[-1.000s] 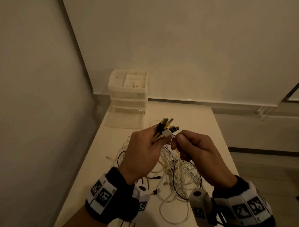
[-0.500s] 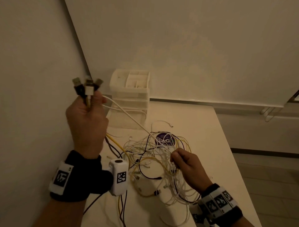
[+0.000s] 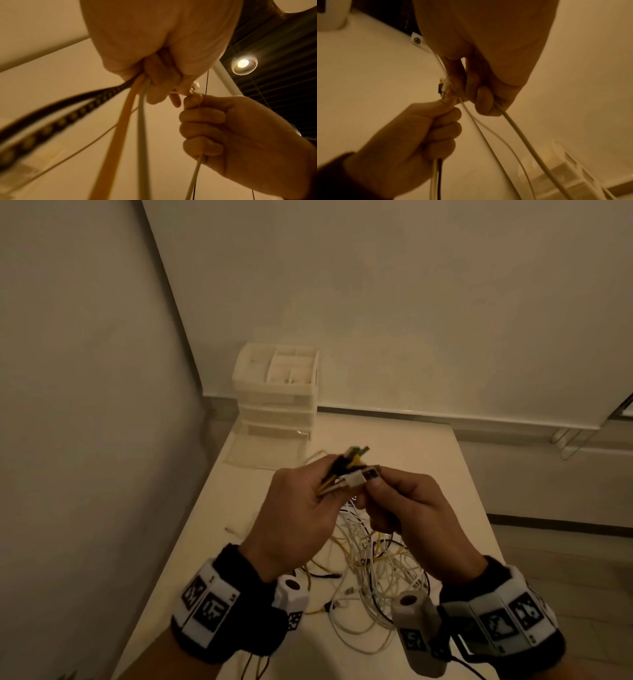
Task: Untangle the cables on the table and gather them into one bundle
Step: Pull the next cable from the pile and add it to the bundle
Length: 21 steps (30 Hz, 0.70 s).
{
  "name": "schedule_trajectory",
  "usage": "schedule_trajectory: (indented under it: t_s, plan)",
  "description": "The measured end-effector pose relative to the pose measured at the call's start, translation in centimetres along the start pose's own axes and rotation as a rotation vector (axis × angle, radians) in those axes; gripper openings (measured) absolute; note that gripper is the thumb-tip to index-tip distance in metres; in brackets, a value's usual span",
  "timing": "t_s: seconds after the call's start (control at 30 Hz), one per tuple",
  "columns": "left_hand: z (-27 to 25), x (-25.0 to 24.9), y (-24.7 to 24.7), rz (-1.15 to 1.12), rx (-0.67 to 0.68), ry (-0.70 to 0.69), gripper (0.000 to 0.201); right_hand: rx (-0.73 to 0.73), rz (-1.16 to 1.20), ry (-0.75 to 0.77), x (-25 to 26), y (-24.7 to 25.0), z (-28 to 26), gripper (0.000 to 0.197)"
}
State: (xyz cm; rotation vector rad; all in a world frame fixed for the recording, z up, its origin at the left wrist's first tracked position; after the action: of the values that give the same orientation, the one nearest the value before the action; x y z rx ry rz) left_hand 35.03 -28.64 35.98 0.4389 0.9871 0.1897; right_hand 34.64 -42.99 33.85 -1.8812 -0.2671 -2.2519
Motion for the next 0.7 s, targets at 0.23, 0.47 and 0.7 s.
schedule_trajectory:
  t_s: [0.23, 0.47, 0.7]
  plan:
    - [0.3, -0.4, 1.4, -0.047, -0.110, -0.021, 0.008, 0.017, 0.036, 0.007, 0.5, -1.1, -1.3, 0.031]
    - [0.7, 0.8, 7.2, -0.042, -0.373, 0.045, 0.012, 0.015, -0.012, -0.182, -4.9, -1.1, -7.2, 0.031]
    - [-1.9, 1.9, 6.7, -0.076, -0.382, 0.141, 0.042, 0.037, 0.045, -0.305, -6.3, -1.9, -10.1, 0.026]
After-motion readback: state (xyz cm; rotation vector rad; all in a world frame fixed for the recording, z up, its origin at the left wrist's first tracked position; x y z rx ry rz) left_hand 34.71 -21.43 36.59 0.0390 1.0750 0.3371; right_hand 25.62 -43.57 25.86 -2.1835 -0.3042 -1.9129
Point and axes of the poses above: each hand's wrist, its own z-axis towards the middle knuckle, its own y-axis out of the back of the hand, x = y × z, the point moved 5 cm from there along z, towards the middle knuckle, and after that the axes turned 1 degree about x, right-handed, at the moved point
